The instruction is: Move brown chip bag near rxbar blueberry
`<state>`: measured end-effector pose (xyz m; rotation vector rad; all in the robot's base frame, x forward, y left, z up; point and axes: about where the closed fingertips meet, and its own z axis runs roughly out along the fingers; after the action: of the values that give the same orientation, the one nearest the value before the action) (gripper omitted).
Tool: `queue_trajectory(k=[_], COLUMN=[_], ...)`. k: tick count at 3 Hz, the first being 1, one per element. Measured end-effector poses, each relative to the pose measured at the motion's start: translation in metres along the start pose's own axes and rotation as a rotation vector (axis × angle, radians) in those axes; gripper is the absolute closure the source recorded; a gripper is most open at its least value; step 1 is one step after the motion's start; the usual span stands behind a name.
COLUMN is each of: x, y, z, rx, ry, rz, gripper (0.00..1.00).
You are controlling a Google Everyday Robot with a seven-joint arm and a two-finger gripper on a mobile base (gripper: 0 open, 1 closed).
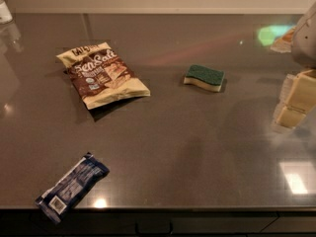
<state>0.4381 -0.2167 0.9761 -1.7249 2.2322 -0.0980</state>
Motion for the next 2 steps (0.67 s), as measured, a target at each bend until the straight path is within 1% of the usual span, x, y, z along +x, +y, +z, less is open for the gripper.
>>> queue_trajectory(k=[1, 2], x=[-0.0003, -0.0089], y=[-0.0003, -0.0096], z=[-0.0003, 0.0026], rx=[0.002, 0.004], ry=[-0.001, -0.048], rz=[0.000, 0.005], gripper=[0.00, 0.00])
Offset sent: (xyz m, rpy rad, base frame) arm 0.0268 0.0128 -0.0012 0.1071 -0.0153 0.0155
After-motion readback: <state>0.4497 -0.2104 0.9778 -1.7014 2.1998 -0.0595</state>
